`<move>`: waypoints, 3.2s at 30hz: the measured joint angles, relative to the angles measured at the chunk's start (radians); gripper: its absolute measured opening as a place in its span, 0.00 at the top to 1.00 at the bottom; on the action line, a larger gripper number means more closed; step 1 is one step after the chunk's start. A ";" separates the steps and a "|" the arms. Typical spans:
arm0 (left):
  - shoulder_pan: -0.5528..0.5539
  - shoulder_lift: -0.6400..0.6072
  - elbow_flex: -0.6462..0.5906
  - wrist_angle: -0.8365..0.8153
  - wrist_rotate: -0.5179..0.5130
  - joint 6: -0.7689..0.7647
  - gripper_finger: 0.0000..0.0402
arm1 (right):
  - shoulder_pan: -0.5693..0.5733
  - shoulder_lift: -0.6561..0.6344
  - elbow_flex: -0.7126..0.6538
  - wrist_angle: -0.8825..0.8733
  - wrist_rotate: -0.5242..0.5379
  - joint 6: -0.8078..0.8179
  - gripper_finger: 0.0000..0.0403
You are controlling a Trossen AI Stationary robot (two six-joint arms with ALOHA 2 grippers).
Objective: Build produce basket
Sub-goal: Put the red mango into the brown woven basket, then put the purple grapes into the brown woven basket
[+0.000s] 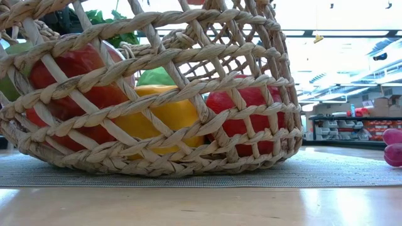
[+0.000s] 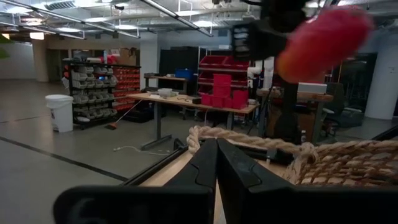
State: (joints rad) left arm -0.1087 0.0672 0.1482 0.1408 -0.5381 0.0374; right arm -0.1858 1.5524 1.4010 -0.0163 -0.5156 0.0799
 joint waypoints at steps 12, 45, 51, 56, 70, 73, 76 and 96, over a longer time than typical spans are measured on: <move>0.000 0.000 0.000 0.019 0.000 -0.001 0.95 | 0.217 0.004 0.000 -0.020 0.264 -0.028 0.22; 0.000 0.023 0.000 0.016 0.000 0.000 0.93 | 0.347 0.491 0.408 -0.389 0.388 -0.282 0.22; 0.000 0.024 0.000 0.017 0.000 0.000 0.94 | 0.347 0.487 0.407 -0.392 0.419 -0.338 0.17; 0.000 0.024 0.000 0.018 0.000 0.000 0.93 | 0.347 0.470 0.424 -0.388 0.444 -0.343 0.08; 0.000 0.024 0.000 0.017 0.000 0.000 0.94 | 0.482 0.228 0.478 -0.729 0.543 -0.227 0.11; 0.000 0.024 0.000 0.018 0.000 0.000 0.93 | 0.521 0.192 0.406 -0.770 0.561 -0.146 0.13; 0.000 0.024 0.000 0.018 0.000 0.000 0.92 | 0.566 0.142 0.301 -0.810 0.599 -0.034 0.13; 0.000 0.024 0.000 0.018 0.000 0.000 0.92 | 0.888 -0.166 -0.565 -0.553 0.912 0.802 0.13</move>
State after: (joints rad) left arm -0.1086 0.0914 0.1478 0.1592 -0.5378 0.0372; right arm 0.7023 1.3869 0.8358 -0.5696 0.3962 0.8818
